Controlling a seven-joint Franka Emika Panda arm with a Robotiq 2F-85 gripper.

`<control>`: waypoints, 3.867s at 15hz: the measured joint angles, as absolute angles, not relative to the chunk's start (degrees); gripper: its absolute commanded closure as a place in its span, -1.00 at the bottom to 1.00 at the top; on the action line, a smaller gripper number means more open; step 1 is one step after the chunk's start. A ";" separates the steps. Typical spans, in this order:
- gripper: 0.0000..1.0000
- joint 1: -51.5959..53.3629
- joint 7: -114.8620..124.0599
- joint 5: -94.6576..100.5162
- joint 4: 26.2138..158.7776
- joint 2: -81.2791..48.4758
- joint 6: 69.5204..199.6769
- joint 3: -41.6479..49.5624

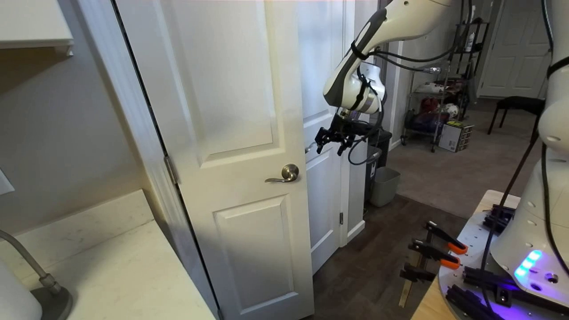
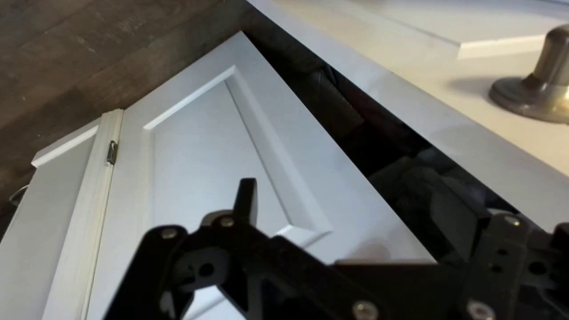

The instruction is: Open the left pantry door.

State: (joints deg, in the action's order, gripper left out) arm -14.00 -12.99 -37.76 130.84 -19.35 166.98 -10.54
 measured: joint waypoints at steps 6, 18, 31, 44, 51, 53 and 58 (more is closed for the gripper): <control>-1.00 -14.02 -12.93 -41.07 123.04 -26.60 173.79 -14.58; -1.00 -7.61 3.42 -41.14 118.04 -34.09 179.45 -7.61; -1.00 -10.82 1.16 -39.48 116.40 -35.86 179.95 -13.77; -1.00 -18.96 -15.37 -31.43 116.99 -34.17 178.79 -23.05; -1.00 -28.99 -29.86 -28.74 118.22 -30.91 171.58 -30.06; -1.00 -31.61 -33.61 -28.73 118.12 -30.53 169.63 -31.25; -1.00 -35.28 -41.69 -28.69 117.27 -30.03 164.80 -33.15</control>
State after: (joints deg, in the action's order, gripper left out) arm -35.28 -41.69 -28.69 117.27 -30.03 164.80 -33.15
